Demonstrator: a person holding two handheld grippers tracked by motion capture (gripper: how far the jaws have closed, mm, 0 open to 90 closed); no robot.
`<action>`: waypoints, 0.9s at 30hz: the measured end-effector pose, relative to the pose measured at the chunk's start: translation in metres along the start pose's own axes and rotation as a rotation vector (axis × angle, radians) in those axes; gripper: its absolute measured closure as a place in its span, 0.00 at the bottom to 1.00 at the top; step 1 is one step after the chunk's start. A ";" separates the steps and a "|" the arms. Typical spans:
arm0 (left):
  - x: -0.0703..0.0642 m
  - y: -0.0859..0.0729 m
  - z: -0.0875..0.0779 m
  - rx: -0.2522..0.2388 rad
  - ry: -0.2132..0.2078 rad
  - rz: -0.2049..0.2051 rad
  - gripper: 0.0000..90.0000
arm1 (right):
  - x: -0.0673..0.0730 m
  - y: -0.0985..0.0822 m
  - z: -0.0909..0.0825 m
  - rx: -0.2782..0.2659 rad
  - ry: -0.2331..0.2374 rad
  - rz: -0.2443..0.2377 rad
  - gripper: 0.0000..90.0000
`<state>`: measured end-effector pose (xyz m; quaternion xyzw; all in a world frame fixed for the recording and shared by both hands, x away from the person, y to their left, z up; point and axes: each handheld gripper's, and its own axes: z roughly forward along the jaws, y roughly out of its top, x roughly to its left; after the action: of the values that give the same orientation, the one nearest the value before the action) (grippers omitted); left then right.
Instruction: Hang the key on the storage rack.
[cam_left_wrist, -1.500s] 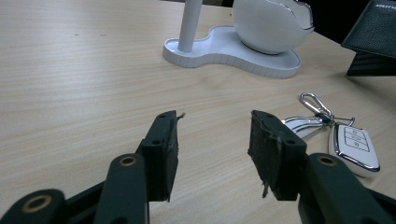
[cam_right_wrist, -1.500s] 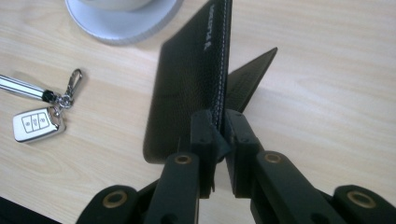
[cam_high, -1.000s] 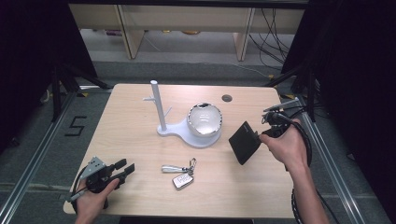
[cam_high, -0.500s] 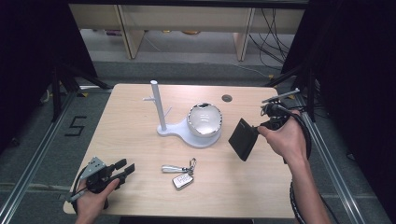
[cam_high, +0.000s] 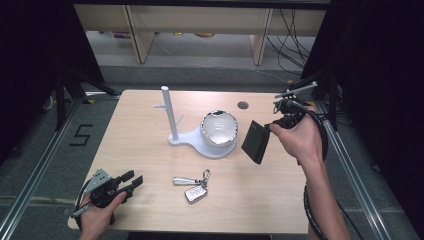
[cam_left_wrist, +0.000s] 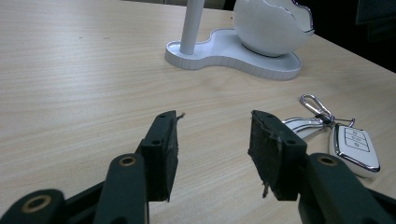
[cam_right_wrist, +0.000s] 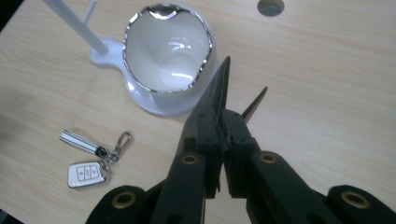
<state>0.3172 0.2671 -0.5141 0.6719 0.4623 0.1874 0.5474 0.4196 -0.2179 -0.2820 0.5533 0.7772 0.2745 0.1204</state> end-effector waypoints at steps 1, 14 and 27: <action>0.000 0.000 0.000 0.000 0.000 0.000 0.57 | 0.007 0.007 -0.002 -0.003 0.010 0.012 0.97; 0.001 -0.002 0.001 0.003 0.000 -0.002 0.57 | 0.033 0.049 0.026 -0.055 0.104 -0.049 1.00; 0.001 -0.003 0.002 0.008 0.006 -0.005 0.57 | 0.050 0.071 0.061 -0.068 0.157 -0.123 1.00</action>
<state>0.3180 0.2671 -0.5173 0.6725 0.4664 0.1862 0.5436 0.4875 -0.1367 -0.2863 0.4770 0.8069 0.3354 0.0945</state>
